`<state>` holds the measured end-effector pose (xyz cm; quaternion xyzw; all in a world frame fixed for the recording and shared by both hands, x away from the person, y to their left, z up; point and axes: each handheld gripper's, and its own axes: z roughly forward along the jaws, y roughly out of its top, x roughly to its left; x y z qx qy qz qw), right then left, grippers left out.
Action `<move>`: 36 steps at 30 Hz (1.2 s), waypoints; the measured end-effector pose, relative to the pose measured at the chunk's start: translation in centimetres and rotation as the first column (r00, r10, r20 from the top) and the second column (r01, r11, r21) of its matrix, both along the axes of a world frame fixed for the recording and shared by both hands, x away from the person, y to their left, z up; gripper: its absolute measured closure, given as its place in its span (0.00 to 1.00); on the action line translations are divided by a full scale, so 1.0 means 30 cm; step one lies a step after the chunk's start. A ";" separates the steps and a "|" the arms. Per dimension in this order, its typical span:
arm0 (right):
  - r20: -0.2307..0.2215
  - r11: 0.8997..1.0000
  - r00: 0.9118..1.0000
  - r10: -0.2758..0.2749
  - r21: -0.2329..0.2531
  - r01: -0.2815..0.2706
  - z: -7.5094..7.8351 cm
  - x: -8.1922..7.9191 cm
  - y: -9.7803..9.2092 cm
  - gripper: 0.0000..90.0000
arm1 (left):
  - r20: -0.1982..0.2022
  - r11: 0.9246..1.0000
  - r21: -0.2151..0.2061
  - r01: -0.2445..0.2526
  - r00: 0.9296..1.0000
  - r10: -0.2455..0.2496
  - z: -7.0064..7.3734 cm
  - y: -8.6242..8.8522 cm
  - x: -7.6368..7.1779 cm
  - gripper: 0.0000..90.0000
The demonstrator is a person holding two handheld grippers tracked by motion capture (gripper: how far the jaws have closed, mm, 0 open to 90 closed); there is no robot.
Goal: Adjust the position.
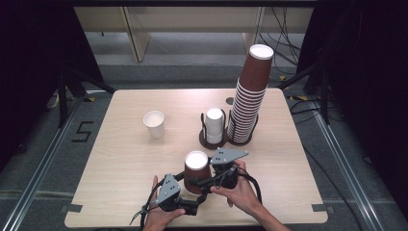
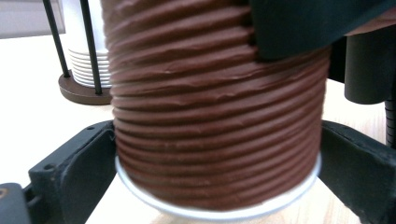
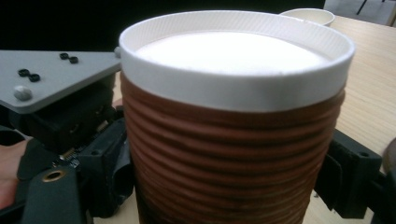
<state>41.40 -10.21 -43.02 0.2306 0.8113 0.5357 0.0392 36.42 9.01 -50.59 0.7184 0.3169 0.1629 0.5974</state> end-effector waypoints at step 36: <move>-0.018 0.991 0.994 0.104 -0.083 -0.105 0.080 0.003 -0.054 0.17 | 0.043 0.959 0.251 0.133 0.988 -0.148 0.034 0.037 0.007 0.11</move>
